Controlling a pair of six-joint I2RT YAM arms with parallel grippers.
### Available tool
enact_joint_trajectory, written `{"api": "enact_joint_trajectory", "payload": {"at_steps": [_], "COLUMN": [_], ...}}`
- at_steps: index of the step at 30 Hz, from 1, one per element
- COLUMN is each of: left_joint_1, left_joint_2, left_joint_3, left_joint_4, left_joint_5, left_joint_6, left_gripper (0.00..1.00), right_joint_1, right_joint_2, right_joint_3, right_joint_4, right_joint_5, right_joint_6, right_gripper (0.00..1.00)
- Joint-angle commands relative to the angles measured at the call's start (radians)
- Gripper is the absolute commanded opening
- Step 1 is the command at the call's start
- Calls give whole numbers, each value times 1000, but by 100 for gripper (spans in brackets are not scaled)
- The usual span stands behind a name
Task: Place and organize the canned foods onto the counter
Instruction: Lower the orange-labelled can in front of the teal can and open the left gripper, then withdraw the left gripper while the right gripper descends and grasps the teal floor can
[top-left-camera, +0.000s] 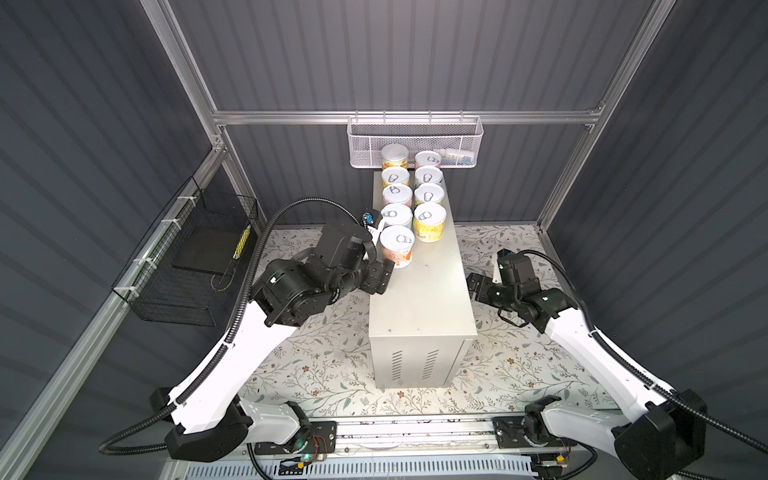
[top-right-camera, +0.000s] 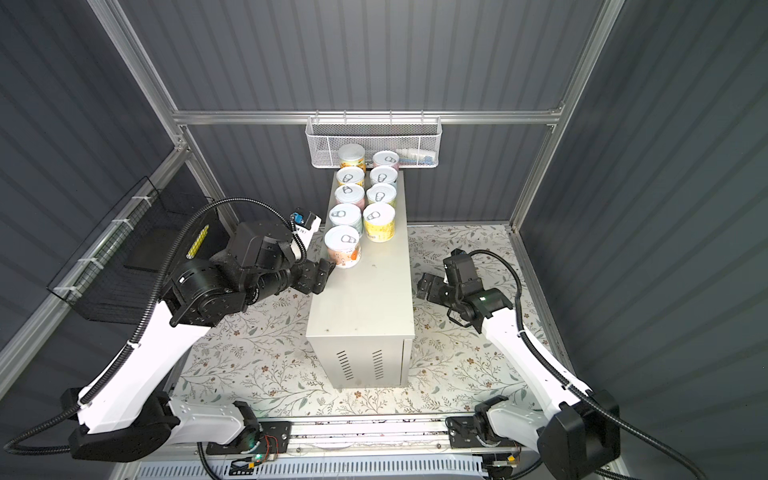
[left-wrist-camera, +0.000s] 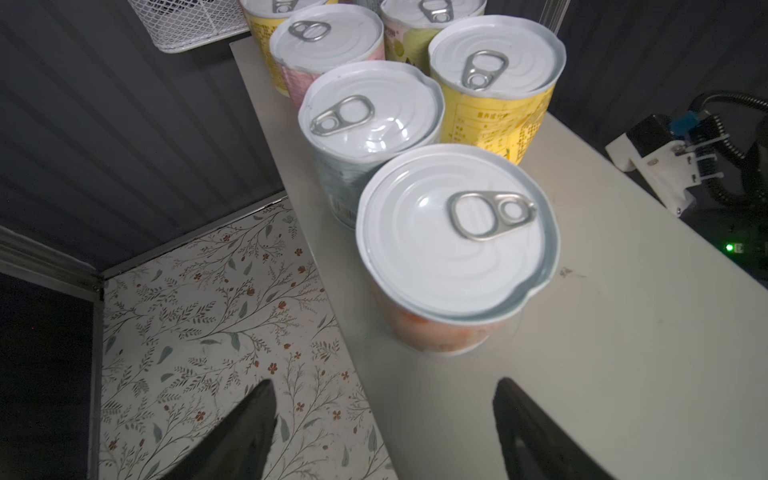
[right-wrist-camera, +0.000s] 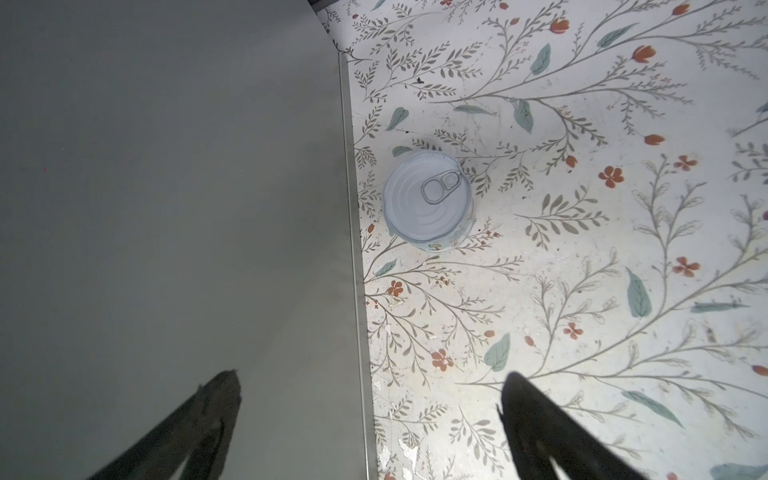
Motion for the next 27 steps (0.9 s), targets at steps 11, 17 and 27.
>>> {"api": "enact_joint_trajectory", "payload": {"at_steps": [11, 17, 27], "left_joint_1": [17, 282, 540], "left_joint_2": [-152, -236, -227], "left_joint_3": [-102, -291, -513], "left_joint_4": [-176, -24, 256], "left_joint_5": [-294, -108, 134], "left_joint_6": [-230, -228, -219], "left_gripper": [85, 85, 90], "right_joint_1": [-12, -13, -52], "right_joint_2": [63, 24, -9], "right_joint_3": [46, 48, 34], "right_joint_4": [-86, -111, -106], "right_joint_5": [28, 45, 60], "right_joint_6": [-22, -21, -39], "right_gripper": [99, 99, 99]}}
